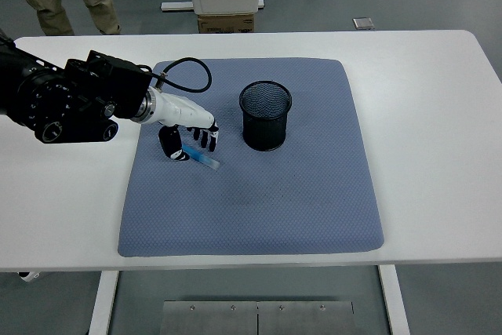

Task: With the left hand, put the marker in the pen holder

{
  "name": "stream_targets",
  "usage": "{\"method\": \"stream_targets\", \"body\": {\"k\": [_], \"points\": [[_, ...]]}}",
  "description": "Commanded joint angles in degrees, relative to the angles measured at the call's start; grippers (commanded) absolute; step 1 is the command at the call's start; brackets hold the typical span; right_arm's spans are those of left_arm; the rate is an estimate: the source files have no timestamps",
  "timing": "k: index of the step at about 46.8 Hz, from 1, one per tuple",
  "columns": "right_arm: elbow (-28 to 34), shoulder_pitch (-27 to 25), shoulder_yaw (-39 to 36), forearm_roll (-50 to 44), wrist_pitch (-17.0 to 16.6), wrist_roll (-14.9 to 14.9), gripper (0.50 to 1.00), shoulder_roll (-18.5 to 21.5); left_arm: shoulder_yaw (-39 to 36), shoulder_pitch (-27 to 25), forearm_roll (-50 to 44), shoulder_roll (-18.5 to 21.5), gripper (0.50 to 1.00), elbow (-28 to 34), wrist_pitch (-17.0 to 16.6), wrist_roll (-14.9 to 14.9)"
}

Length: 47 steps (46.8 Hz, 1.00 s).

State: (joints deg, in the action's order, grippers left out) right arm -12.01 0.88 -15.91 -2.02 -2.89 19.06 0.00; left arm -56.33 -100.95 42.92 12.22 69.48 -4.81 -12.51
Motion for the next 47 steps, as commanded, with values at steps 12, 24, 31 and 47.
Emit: {"method": "stream_targets", "body": {"k": [12, 24, 31, 47], "points": [[-0.03, 0.00, 0.00, 0.00, -0.01, 0.01, 1.000, 0.00, -0.09, 0.14, 0.59, -0.35, 0.575, 0.04, -0.02, 0.12], [-0.03, 0.00, 0.00, 0.00, -0.01, 0.01, 1.000, 0.00, -0.09, 0.93, 1.29, -0.35, 0.575, 0.04, -0.37, 0.47], [-0.03, 0.00, 0.00, 0.00, -0.01, 0.01, 1.000, 0.00, -0.09, 0.93, 1.29, 0.00, 0.596, 0.04, -0.37, 0.47], [-0.03, 0.00, 0.00, 0.00, -0.01, 0.01, 1.000, 0.00, -0.09, 1.02, 1.82, -0.26, 0.596, 0.04, -0.37, 0.47]]}}
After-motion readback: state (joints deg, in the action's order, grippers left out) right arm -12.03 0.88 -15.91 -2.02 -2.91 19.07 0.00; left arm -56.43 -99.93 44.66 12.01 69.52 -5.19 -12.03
